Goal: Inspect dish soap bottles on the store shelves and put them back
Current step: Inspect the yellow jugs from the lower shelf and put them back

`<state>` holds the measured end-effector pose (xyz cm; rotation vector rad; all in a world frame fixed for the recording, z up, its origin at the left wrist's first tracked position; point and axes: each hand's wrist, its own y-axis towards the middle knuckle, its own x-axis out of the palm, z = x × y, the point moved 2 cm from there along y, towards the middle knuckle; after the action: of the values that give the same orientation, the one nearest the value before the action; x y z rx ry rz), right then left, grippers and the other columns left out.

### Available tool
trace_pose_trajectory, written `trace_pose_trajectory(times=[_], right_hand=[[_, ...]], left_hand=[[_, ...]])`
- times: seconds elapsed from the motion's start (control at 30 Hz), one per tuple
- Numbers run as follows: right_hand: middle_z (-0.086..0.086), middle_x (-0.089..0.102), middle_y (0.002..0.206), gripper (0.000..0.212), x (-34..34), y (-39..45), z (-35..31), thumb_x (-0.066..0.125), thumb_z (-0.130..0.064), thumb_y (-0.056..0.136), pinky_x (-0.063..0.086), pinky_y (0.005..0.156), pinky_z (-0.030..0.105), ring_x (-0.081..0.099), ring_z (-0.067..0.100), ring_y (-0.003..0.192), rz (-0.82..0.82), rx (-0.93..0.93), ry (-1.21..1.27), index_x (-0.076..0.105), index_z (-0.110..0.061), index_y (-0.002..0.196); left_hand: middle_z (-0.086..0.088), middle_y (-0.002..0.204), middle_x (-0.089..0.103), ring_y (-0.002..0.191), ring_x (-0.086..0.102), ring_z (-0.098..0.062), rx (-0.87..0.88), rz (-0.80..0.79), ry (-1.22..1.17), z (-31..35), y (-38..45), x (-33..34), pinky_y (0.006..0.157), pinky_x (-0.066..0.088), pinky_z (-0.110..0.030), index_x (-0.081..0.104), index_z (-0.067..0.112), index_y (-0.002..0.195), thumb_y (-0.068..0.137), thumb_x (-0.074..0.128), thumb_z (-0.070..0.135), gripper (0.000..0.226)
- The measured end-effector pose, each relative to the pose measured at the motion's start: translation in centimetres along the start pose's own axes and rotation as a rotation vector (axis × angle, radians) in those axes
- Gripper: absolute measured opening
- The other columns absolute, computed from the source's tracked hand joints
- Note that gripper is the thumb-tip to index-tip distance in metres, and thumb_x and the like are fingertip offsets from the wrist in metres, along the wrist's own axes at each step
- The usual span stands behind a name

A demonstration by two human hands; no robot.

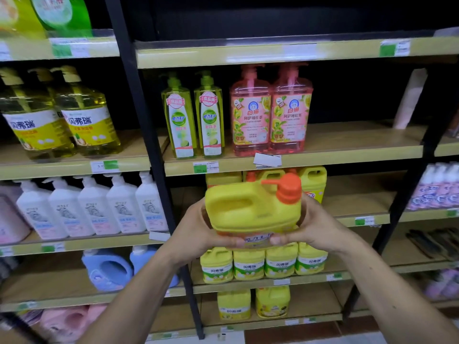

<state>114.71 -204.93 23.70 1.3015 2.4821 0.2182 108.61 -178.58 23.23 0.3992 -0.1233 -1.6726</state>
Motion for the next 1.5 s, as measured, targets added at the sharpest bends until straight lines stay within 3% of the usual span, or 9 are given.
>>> trace_pose_trajectory(times=[0.23,0.33,0.53,0.67,0.87,1.2,1.3,1.4,1.5], right_hand=[[0.001,0.071,0.108,0.069,0.0,0.1,0.9,0.108,-0.031,0.048,0.063,0.083,0.064,0.069,0.023,0.102,0.012,0.053,-0.069,0.063,-0.039,0.101],[0.013,0.071,0.108,0.081,0.2,0.0,0.8,0.111,-0.036,0.044,0.062,0.080,0.063,0.070,0.033,0.103,0.006,0.056,-0.070,0.058,-0.025,0.103],[-0.007,0.078,0.127,0.080,0.3,-0.1,0.0,0.107,-0.046,0.052,0.061,0.092,0.025,0.074,0.013,0.119,0.031,0.073,-0.030,0.071,-0.047,0.123],[0.002,0.078,0.129,0.071,0.9,0.3,0.4,0.101,-0.057,0.057,0.056,0.107,0.053,0.074,0.026,0.121,0.068,0.206,0.184,0.077,-0.035,0.120],[0.014,0.079,0.124,0.059,2.0,1.5,-0.9,0.091,-0.050,0.072,0.051,0.112,0.060,0.076,0.036,0.115,0.176,0.268,0.315,0.081,-0.017,0.120],[-0.003,0.074,0.065,0.076,4.2,2.2,-5.5,0.062,-0.092,0.071,0.052,0.065,0.032,0.071,0.021,0.080,0.529,0.413,-0.385,0.071,-0.016,0.074],[0.000,0.061,0.069,0.068,5.6,2.2,-7.3,0.046,-0.076,0.098,0.039,0.061,0.036,0.061,0.033,0.090,0.495,0.313,-0.556,0.056,-0.017,0.067],[0.006,0.067,0.076,0.054,6.3,2.7,-8.5,0.055,-0.057,0.104,0.042,0.069,0.036,0.063,0.034,0.094,0.377,0.253,-0.685,0.072,-0.011,0.082],[0.009,0.075,0.088,0.048,6.0,2.7,-9.2,0.056,-0.051,0.105,0.050,0.071,0.037,0.066,0.031,0.093,0.340,0.244,-0.722,0.078,-0.009,0.095]], left_hand=[[0.011,0.116,0.072,0.110,0.070,-0.013,0.061,-0.002,0.157,0.3,-0.6,0.3,0.088,0.057,-0.027,0.065,0.042,0.116,0.060,0.107,0.013,0.076],[0.006,0.118,0.074,0.115,0.070,-0.020,0.043,-0.009,0.135,0.3,-0.5,0.1,0.092,0.059,-0.037,0.065,0.042,0.119,0.058,0.106,0.022,0.076],[0.000,0.127,0.079,0.120,0.076,-0.021,-0.009,0.001,-0.023,0.1,-0.1,-0.1,0.092,0.063,-0.032,0.074,0.035,0.127,0.066,0.104,0.033,0.068],[-0.012,0.124,0.080,0.110,0.079,-0.034,-0.152,0.098,-0.205,-0.3,0.2,0.7,0.084,0.066,-0.039,0.078,0.026,0.123,0.074,0.093,0.060,0.061],[-0.022,0.118,0.080,0.106,0.079,-0.042,-0.301,0.176,-0.362,0.2,1.9,1.4,0.081,0.067,-0.043,0.082,0.009,0.113,0.082,0.087,0.058,0.059],[-0.010,0.103,0.085,0.093,0.083,-0.029,-0.596,0.255,-0.267,-0.4,4.4,2.1,0.092,0.065,-0.048,0.079,0.020,0.120,0.086,0.062,0.084,0.075],[-0.015,0.113,0.082,0.101,0.081,-0.034,-0.655,0.230,-0.502,-2.0,4.7,2.5,0.095,0.064,-0.051,0.082,0.015,0.122,0.095,0.056,0.079,0.074],[-0.016,0.086,0.082,0.072,0.081,-0.031,-0.689,0.170,-0.769,-3.9,4.6,3.4,0.066,0.068,-0.041,0.089,0.011,0.086,0.112,0.037,0.057,0.074],[-0.019,0.066,0.075,0.054,0.077,-0.028,-0.596,0.133,-0.785,-3.7,4.4,4.0,0.047,0.062,-0.035,0.083,0.001,0.065,0.071,0.092,0.032,0.033]])
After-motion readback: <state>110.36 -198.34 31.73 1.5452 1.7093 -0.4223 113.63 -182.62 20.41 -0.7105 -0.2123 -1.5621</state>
